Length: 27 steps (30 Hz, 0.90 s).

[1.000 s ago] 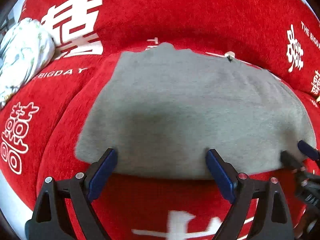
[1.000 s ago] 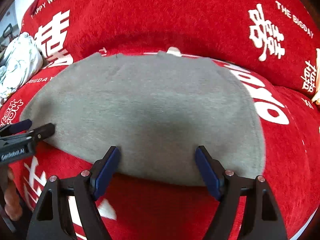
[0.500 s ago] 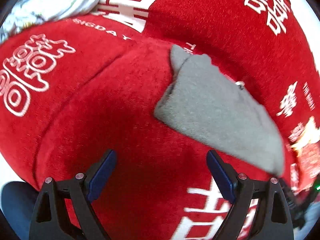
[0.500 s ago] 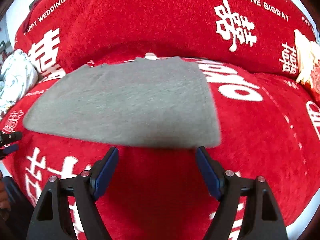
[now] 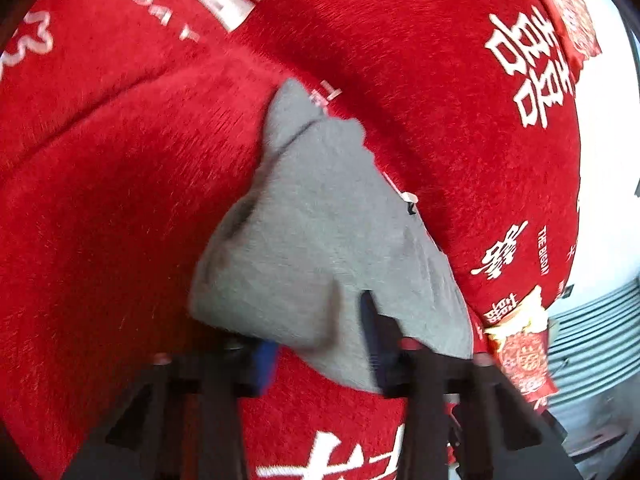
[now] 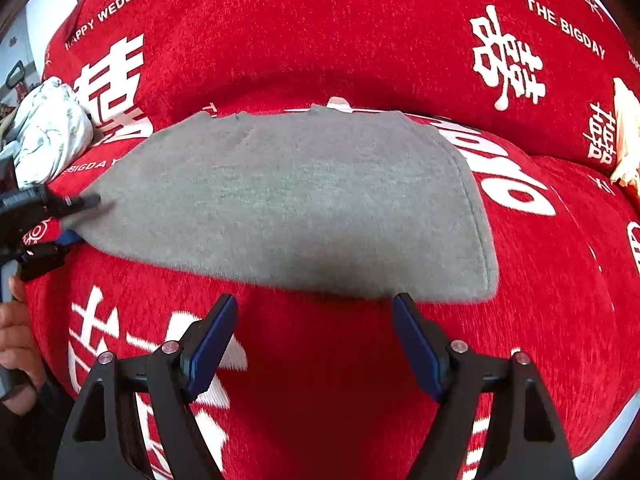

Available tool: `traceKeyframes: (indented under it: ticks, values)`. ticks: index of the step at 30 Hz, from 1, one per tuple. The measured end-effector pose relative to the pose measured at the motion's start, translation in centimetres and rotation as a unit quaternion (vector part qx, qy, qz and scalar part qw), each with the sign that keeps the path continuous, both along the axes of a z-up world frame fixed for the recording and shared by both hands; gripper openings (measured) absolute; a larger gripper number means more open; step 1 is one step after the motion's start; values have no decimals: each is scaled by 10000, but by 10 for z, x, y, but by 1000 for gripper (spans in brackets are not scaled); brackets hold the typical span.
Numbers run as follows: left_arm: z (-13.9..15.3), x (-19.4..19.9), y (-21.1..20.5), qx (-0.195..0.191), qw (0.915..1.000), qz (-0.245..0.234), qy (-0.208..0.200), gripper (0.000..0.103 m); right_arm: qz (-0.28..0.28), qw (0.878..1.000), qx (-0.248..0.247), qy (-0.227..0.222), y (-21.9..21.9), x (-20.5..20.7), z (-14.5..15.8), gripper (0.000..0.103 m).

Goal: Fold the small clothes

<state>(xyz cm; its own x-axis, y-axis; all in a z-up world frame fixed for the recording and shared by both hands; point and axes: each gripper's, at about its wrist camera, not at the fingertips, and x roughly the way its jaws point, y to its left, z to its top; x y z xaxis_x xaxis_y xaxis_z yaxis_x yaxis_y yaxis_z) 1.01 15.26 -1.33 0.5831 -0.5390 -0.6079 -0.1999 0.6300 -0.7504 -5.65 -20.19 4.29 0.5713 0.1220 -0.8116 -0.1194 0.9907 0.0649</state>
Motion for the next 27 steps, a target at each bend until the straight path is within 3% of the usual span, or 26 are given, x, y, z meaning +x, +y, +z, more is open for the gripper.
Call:
traceKeyframes:
  ticks: [1, 5, 8, 14, 23, 25, 27]
  values:
    - [-5, 0, 5, -95, 9999, 78, -10, 18, 24, 10000, -12, 25, 3, 6, 1, 82]
    - [-10, -2, 12, -346, 9992, 101, -145, 14, 237, 9997, -51, 18, 24, 36, 12, 82]
    - [-4, -6, 11, -42, 9994, 71, -322, 13, 471, 9988, 94, 71, 50, 71, 24, 82]
    - [4, -11, -8, 986, 9929, -77, -667, 13, 933, 9937, 359, 500, 132, 155, 24, 82]
    - [-3, -12, -6, 764, 9940, -130, -772, 13, 1439, 9805, -201, 1322, 266, 231, -22, 82]
    - [-4, -12, -6, 734, 9943, -142, -761, 13, 1472, 9757, -409, 1572, 285, 238, -38, 89]
    - [-5, -11, -6, 742, 9943, -159, -746, 13, 1570, 9726, -946, 1432, 305, 237, -49, 96]
